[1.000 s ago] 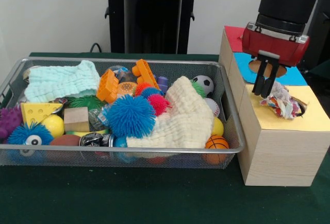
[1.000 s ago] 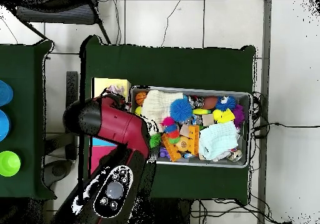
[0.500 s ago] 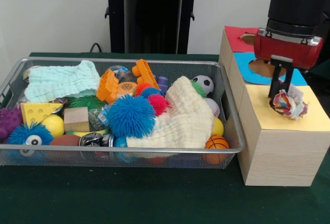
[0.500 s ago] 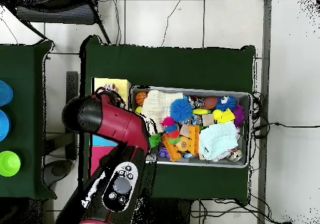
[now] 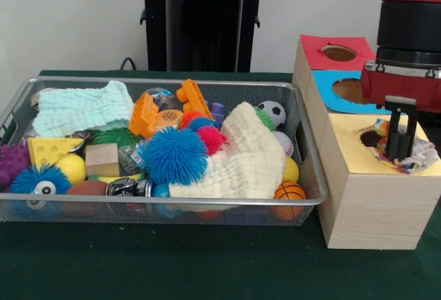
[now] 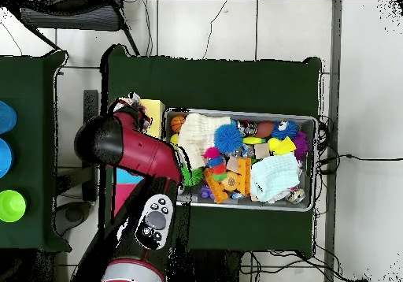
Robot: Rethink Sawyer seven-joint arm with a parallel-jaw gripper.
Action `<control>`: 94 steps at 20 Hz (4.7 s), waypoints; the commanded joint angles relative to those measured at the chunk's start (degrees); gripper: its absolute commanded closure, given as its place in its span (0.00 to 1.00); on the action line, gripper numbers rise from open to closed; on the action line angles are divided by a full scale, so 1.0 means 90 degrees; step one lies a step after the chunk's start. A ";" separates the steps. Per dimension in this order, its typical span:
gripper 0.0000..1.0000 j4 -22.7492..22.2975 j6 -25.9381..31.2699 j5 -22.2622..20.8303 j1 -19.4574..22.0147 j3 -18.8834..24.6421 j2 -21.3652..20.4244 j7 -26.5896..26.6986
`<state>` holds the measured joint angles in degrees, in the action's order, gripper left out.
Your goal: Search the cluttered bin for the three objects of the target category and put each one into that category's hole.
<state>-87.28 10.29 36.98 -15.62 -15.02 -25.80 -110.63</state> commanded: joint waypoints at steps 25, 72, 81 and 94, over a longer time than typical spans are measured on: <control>1.00 0.1896 0.3450 -0.0540 -0.1195 -0.2358 0.2371 -0.1746; 1.00 0.1098 0.3078 -0.0053 -0.0405 -0.0729 0.1775 -0.0288; 1.00 0.0059 0.0861 -0.0126 0.0643 0.1312 0.1370 0.0022; 1.00 0.0406 0.1316 -0.0740 0.0498 0.0957 0.1382 -0.0670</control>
<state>-78.52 23.74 33.46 -11.59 -14.54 -18.17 -110.63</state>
